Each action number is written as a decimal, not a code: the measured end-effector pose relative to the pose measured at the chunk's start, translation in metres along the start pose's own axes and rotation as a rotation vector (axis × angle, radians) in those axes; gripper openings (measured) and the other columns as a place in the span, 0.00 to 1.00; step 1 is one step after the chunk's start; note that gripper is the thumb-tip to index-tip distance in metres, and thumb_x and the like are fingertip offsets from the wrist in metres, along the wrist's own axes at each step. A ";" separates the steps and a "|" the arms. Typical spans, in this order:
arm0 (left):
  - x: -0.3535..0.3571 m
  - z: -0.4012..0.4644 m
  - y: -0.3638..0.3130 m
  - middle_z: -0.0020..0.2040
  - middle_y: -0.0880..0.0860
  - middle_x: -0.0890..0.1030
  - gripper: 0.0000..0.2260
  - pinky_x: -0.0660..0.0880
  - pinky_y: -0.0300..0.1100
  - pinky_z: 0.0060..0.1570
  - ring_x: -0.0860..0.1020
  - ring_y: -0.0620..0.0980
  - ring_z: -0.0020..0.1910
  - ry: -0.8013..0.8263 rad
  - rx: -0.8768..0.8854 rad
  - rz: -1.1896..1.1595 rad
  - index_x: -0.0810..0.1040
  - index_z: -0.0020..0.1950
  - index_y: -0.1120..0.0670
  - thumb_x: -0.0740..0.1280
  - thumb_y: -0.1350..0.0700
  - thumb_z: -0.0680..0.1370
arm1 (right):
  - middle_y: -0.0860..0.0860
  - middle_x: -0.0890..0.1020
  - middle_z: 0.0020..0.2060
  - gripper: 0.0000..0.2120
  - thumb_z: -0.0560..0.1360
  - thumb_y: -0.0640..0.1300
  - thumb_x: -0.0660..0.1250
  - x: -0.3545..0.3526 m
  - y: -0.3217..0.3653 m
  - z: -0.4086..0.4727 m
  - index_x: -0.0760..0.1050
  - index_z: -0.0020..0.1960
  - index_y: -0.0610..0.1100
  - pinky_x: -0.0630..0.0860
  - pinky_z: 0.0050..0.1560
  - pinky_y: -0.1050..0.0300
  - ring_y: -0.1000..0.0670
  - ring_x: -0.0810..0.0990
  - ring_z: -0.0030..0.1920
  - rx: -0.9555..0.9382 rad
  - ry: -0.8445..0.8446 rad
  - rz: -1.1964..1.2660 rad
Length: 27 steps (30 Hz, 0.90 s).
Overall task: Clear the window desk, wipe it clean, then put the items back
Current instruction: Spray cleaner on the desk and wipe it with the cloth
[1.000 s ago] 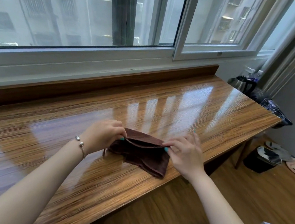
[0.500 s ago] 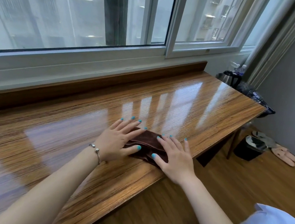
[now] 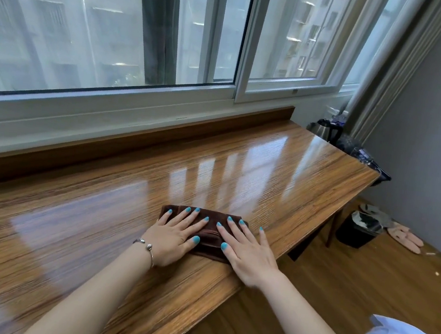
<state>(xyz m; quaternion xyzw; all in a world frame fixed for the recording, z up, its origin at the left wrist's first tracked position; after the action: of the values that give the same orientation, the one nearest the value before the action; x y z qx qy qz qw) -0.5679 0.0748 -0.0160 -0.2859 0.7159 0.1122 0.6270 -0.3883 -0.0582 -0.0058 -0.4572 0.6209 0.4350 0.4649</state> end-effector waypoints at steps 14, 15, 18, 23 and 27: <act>-0.016 0.069 0.013 0.78 0.44 0.38 0.23 0.35 0.51 0.74 0.37 0.45 0.77 0.006 -0.206 -0.049 0.39 0.76 0.37 0.41 0.40 0.82 | 0.57 0.47 0.80 0.28 0.83 0.54 0.44 -0.037 -0.015 0.094 0.36 0.79 0.58 0.34 0.76 0.38 0.50 0.43 0.80 0.032 0.055 -0.097; -0.018 0.076 0.015 0.78 0.45 0.38 0.23 0.36 0.52 0.74 0.37 0.45 0.77 0.002 -0.223 -0.050 0.39 0.76 0.37 0.41 0.40 0.82 | 0.57 0.47 0.80 0.28 0.83 0.57 0.43 -0.039 -0.018 0.104 0.37 0.79 0.59 0.34 0.76 0.37 0.50 0.43 0.80 0.022 0.065 -0.102; -0.020 0.090 0.022 0.78 0.45 0.38 0.24 0.36 0.52 0.74 0.37 0.45 0.77 -0.005 -0.262 -0.060 0.39 0.76 0.37 0.41 0.40 0.82 | 0.56 0.46 0.80 0.28 0.80 0.65 0.40 -0.041 -0.023 0.127 0.41 0.79 0.61 0.33 0.74 0.37 0.50 0.42 0.80 0.007 0.102 -0.102; -0.021 0.112 0.029 0.79 0.44 0.38 0.24 0.37 0.52 0.74 0.37 0.46 0.77 -0.041 -0.362 -0.079 0.39 0.76 0.36 0.41 0.39 0.81 | 0.56 0.46 0.80 0.28 0.81 0.64 0.40 -0.050 -0.038 0.167 0.41 0.79 0.61 0.34 0.74 0.37 0.49 0.43 0.80 -0.084 0.111 -0.171; -0.022 0.127 0.033 0.78 0.44 0.38 0.24 0.37 0.52 0.74 0.37 0.46 0.77 -0.062 -0.445 -0.095 0.39 0.76 0.36 0.41 0.38 0.81 | 0.55 0.46 0.80 0.28 0.81 0.64 0.40 -0.058 -0.045 0.194 0.41 0.79 0.61 0.34 0.74 0.38 0.49 0.43 0.80 -0.168 0.114 -0.215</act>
<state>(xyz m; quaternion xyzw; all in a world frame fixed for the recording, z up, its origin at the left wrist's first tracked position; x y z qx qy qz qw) -0.4790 0.1732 -0.0248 -0.4470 0.6397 0.2464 0.5747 -0.3006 0.1298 0.0090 -0.5823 0.5553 0.4064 0.4328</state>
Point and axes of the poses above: each hand's wrist, its own z-axis towards the middle knuckle, its own x-axis out of the palm, y = z × x, the point moved 2 cm from there along z, towards the middle knuckle
